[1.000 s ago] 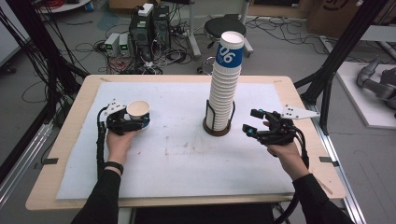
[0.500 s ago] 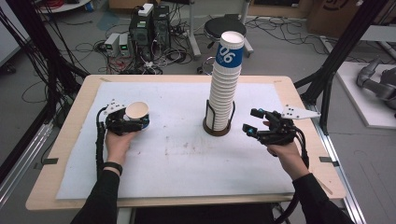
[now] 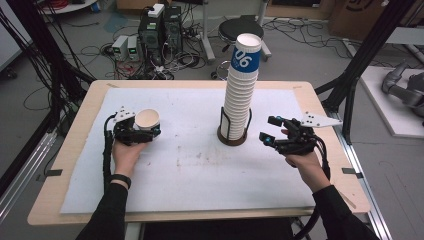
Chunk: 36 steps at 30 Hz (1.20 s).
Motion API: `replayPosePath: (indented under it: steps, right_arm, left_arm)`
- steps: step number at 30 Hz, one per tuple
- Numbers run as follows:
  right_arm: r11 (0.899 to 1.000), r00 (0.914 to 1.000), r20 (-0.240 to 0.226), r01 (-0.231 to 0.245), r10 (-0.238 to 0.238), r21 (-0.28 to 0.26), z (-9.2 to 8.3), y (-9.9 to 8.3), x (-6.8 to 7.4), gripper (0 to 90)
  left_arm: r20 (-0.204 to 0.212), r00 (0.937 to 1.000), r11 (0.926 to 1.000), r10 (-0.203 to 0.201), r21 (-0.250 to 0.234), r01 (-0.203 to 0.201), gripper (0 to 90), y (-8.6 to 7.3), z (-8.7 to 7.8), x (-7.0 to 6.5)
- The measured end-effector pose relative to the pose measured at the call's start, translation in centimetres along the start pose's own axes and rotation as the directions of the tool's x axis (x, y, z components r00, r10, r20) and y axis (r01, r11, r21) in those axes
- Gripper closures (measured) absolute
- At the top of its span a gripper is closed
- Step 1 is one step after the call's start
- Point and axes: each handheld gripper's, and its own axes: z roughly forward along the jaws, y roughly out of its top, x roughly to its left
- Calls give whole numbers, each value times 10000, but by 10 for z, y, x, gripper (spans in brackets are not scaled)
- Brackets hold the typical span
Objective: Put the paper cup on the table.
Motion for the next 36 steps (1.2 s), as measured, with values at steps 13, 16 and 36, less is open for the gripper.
replayPosePath:
  steps: [13,16,36]
  right_arm:
    - [10000,10000,37,-41,41,-23,0,0,-1,209]
    - [10000,10000,27,-38,38,-59,0,0,-2,208]
    - [9999,9996,267,-99,102,-116,-7,0,-11,209]
  left_arm:
    - [-472,9989,9999,75,123,-70,18,1,-14,-5]
    - [-587,9982,9999,148,77,-143,18,2,-20,-6]
    - [3,10000,9962,-26,-866,26,19,35,-50,-40]
